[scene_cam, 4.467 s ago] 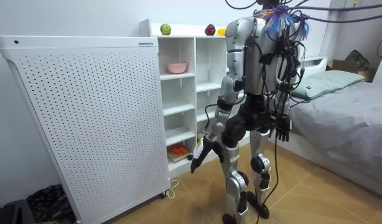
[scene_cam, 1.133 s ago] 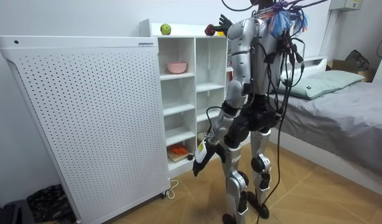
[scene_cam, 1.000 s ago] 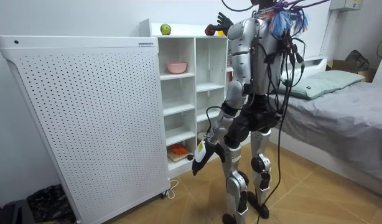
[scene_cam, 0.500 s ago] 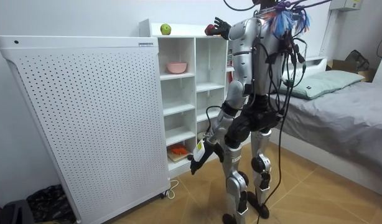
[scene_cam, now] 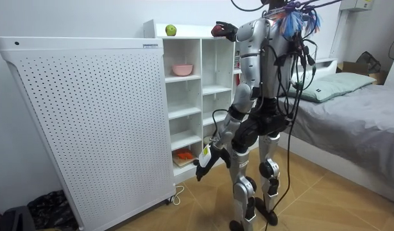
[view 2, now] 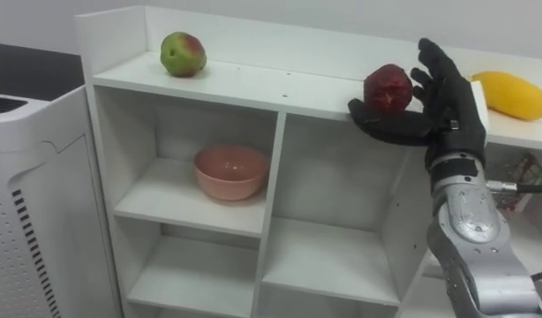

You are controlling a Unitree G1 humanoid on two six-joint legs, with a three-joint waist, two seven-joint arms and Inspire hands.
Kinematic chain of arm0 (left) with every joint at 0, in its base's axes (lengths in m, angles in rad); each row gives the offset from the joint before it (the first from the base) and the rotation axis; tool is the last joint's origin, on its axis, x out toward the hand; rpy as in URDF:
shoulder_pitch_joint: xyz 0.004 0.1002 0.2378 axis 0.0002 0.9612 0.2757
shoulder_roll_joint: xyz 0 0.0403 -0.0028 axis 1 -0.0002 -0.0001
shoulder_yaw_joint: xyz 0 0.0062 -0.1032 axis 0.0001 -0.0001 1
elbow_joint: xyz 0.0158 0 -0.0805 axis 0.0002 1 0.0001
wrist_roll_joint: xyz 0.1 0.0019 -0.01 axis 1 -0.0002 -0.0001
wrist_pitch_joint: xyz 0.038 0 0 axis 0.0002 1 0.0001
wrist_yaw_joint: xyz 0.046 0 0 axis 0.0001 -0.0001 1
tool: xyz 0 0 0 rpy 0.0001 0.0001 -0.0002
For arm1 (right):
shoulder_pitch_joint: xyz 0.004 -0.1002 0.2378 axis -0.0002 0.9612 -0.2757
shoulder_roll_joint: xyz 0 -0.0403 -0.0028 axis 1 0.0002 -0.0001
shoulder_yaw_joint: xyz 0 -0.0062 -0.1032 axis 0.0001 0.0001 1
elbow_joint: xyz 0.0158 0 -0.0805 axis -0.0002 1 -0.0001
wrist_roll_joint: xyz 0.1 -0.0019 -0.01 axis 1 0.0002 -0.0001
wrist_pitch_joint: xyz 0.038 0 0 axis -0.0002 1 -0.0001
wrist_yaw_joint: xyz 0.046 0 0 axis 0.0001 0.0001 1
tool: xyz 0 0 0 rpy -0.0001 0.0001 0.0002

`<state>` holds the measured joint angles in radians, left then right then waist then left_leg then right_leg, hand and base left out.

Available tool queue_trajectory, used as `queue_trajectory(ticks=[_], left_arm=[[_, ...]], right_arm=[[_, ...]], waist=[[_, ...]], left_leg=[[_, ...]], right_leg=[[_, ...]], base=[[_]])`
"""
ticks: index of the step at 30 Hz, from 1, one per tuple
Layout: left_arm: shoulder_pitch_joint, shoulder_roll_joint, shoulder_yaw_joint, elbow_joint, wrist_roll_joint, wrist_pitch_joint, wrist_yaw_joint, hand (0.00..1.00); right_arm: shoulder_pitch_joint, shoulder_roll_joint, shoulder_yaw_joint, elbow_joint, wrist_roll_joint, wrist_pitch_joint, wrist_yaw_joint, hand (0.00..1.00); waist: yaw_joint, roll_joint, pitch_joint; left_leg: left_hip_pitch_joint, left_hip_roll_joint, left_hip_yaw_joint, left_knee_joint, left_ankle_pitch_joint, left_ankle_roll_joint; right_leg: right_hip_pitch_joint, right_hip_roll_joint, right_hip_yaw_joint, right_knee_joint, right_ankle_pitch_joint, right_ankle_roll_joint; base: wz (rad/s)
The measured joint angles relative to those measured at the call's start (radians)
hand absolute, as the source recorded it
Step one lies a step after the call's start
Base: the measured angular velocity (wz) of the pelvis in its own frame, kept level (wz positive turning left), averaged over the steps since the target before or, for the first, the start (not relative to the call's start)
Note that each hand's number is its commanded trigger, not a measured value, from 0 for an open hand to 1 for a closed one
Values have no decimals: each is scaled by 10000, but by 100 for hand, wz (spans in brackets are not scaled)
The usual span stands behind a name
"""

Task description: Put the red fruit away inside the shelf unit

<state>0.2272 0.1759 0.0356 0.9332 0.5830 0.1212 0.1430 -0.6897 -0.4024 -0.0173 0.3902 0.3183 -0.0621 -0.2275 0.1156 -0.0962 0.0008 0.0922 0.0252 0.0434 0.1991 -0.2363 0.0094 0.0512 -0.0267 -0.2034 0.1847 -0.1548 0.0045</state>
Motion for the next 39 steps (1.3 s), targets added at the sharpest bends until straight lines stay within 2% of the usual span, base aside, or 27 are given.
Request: queue_trajectory(ticks=[13,24,29,31,36,39], left_arm=[[-4,0,-32,37,-10,84,-69,0],[-203,9,-29,35,-32,15,55,0],[-287,7,-20,52,-12,3,240,0],[-435,9,5,306,-16,-20,283,0],[-382,-2,3,345,-21,-116,387,0],[-436,-52,-98,592,-23,-197,500,0]], right_arm=[[-63,-233,74,7,-97,-33,237,100],[-101,-296,339,-242,177,-9,-11,100],[38,-292,460,-1374,83,71,-8,100],[330,-290,453,-2306,-210,76,-16,100],[687,-276,428,-3561,-416,75,-128,100],[1122,-158,423,-4544,-311,73,-138,100]], waist=[[5,44,31],[-61,-11,-5],[-82,-37,-28],[-80,-29,-32],[-78,5,-45],[-114,210,-110]], left_leg=[[-18,1,-3,-21,-1,1],[-11,22,68,-76,-1,0],[-58,40,239,-102,0,-1],[-24,40,274,-106,0,-1],[53,68,370,-141,0,-2],[78,76,371,-148,0,-2]], right_leg=[[-1,3,-26,1,0,0],[-39,29,39,-8,0,0],[-183,62,211,-12,7,-6],[-180,66,288,-18,7,-6],[-134,97,392,-23,8,-7],[-120,116,417,-120,65,-21]], base=[[0],[0],[-10],[-4],[-6],[-1]])
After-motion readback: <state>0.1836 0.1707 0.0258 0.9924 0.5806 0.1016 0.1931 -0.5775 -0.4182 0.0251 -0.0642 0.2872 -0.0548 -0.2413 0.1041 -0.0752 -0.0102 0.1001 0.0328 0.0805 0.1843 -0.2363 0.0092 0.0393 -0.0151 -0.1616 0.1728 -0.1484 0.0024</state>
